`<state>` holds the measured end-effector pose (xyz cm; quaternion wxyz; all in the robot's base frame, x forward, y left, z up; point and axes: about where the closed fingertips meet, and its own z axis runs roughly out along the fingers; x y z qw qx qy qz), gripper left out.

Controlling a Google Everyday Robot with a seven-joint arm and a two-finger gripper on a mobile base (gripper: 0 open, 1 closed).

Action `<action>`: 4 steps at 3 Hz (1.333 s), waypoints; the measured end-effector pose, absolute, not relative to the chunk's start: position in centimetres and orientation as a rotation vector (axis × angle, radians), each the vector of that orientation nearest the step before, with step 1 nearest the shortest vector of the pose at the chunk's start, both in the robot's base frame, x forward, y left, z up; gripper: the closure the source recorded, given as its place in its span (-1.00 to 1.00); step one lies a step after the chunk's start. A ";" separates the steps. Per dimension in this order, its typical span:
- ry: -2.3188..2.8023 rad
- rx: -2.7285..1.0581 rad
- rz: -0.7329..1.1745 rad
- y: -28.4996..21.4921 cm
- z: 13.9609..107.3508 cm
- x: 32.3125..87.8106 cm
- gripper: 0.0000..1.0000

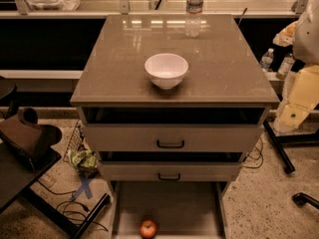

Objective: Pick apple from bottom drawer and place on counter

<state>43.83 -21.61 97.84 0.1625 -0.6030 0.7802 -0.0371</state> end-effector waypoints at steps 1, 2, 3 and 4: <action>2.226 -1.720 -0.106 -21.6 97.8 43.8 -1.00; 2.206 -1.701 -0.099 -21.4 98.4 44.1 -1.00; 2.150 -1.705 0.022 -20.5 95.0 44.1 -1.00; 2.068 -1.662 0.226 -19.7 87.6 42.7 -1.00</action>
Offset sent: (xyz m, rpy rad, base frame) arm 0.0077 0.0035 0.0091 0.0499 -0.0241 -0.0007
